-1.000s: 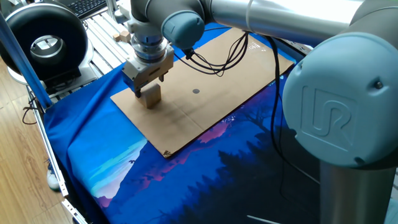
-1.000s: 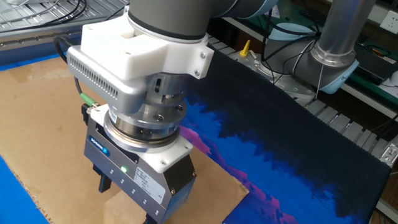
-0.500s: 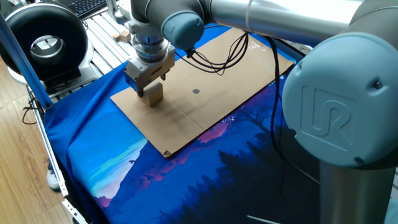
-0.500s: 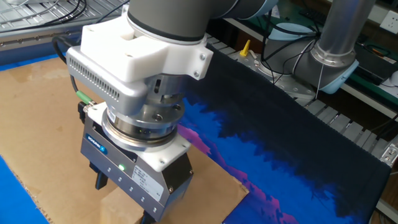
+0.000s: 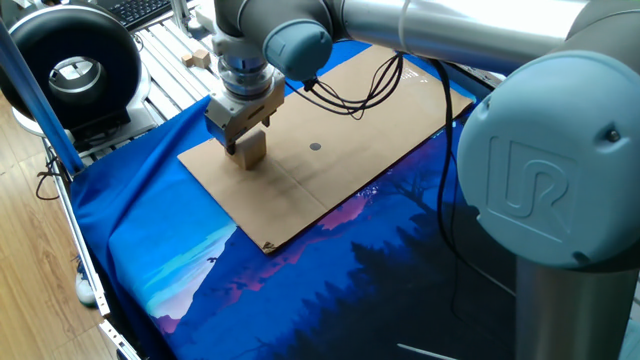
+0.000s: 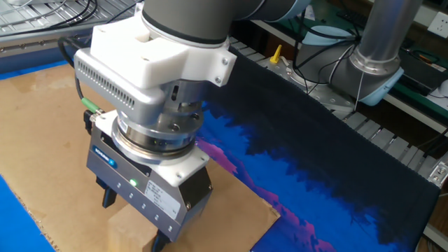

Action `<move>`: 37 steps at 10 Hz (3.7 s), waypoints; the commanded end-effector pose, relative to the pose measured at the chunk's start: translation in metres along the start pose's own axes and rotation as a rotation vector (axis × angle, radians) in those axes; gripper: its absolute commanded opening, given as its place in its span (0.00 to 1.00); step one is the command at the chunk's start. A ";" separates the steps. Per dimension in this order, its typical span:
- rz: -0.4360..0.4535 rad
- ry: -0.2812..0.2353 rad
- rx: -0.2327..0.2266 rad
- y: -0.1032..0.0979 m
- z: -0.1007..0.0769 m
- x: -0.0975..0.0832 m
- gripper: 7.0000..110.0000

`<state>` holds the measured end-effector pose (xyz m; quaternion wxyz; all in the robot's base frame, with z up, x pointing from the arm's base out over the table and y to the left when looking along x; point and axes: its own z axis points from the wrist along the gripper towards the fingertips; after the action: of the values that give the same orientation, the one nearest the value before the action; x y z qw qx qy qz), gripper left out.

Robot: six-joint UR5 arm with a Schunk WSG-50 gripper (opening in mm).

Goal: Grab the block and place it at the designated location

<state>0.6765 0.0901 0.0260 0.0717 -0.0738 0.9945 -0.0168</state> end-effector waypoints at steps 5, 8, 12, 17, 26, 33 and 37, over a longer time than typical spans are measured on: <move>0.001 -0.011 -0.022 -0.002 -0.004 0.002 0.00; -0.039 -0.070 -0.124 0.025 -0.004 -0.016 0.57; -0.049 -0.056 -0.103 0.020 -0.003 -0.014 0.97; 0.003 -0.018 -0.037 0.005 0.000 -0.008 0.79; 0.004 -0.008 0.044 -0.018 -0.002 -0.006 0.00; 0.050 -0.034 0.018 -0.012 0.002 -0.010 0.00; 0.001 -0.080 -0.027 -0.002 0.003 -0.022 0.57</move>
<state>0.6940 0.0839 0.0256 0.1008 -0.0718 0.9921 -0.0199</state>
